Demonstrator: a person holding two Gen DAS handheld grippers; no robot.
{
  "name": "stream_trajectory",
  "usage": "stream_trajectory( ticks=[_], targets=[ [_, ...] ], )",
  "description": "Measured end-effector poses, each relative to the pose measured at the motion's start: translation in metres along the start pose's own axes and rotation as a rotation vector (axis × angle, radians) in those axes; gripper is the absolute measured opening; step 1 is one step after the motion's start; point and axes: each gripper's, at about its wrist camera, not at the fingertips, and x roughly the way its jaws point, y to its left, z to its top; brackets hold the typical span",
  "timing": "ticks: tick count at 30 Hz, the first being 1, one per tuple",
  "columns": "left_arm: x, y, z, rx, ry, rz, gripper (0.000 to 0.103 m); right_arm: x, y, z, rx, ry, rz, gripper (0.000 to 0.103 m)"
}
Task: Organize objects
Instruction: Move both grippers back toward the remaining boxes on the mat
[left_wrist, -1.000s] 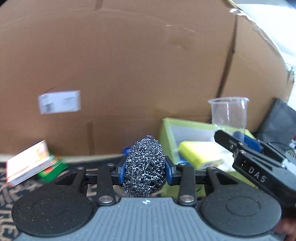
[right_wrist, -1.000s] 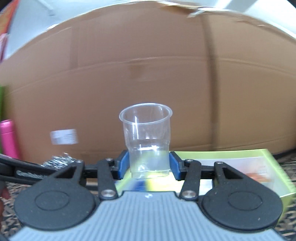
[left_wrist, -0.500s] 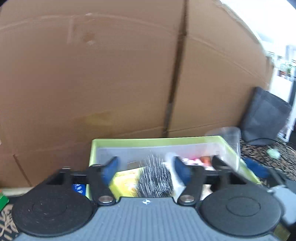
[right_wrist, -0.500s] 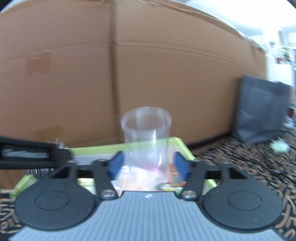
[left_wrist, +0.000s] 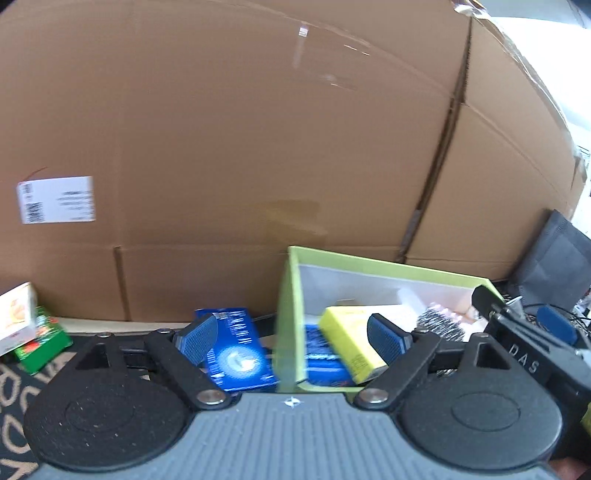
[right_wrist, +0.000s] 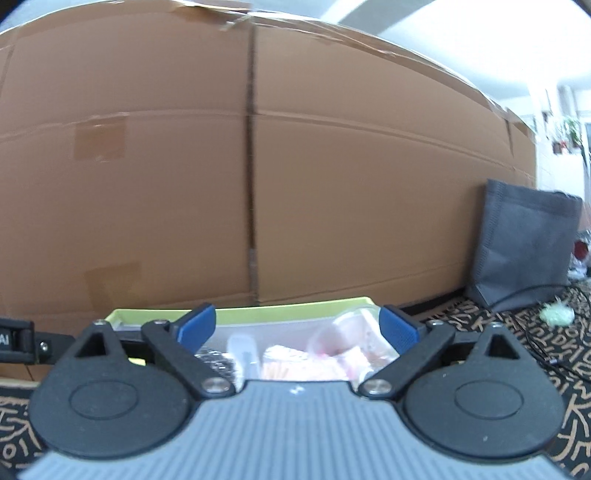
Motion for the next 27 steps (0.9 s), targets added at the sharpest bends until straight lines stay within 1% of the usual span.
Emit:
stream_trajectory(
  ticks=[2, 3, 4, 8, 13, 16, 18, 21, 23, 25, 27],
  targets=[
    [-0.006, 0.009, -0.004, -0.011, -0.011, 0.025, 0.091, -0.011, 0.013, 0.003, -0.019, -0.013, 0.033, 0.097],
    [-0.017, 0.018, -0.007, -0.02, -0.018, 0.037, 0.091, -0.013, 0.017, 0.003, -0.025, -0.02, 0.053, 0.097],
    [-0.017, 0.023, -0.006, -0.03, -0.022, 0.049, 0.091, -0.015, 0.021, 0.002, -0.031, -0.025, 0.076, 0.097],
    [-0.028, 0.049, -0.011, -0.083, -0.033, 0.089, 0.091, -0.024, 0.043, 0.0, -0.066, -0.035, 0.202, 0.097],
    [-0.047, 0.083, -0.028, -0.058, -0.028, 0.18, 0.091, -0.043, 0.075, -0.008, -0.132, -0.042, 0.436, 0.086],
    [-0.054, 0.108, -0.037, -0.08, -0.019, 0.229, 0.091, -0.057, 0.097, -0.014, -0.19, -0.03, 0.565, 0.083],
    [-0.062, 0.13, -0.043, -0.111, -0.006, 0.258, 0.091, -0.066, 0.111, -0.019, -0.227, -0.011, 0.648, 0.083],
    [-0.07, 0.155, -0.045, -0.107, 0.03, 0.32, 0.091, -0.071, 0.13, -0.026, -0.263, 0.05, 0.761, 0.083],
    [-0.074, 0.169, -0.045, -0.111, 0.042, 0.354, 0.091, -0.069, 0.145, -0.032, -0.282, 0.104, 0.794, 0.083],
    [-0.079, 0.179, -0.044, -0.12, 0.046, 0.365, 0.091, -0.063, 0.157, -0.037, -0.303, 0.144, 0.789, 0.083],
    [-0.082, 0.185, -0.043, -0.132, 0.039, 0.38, 0.091, -0.054, 0.163, -0.042, -0.309, 0.177, 0.764, 0.083]
  ],
)
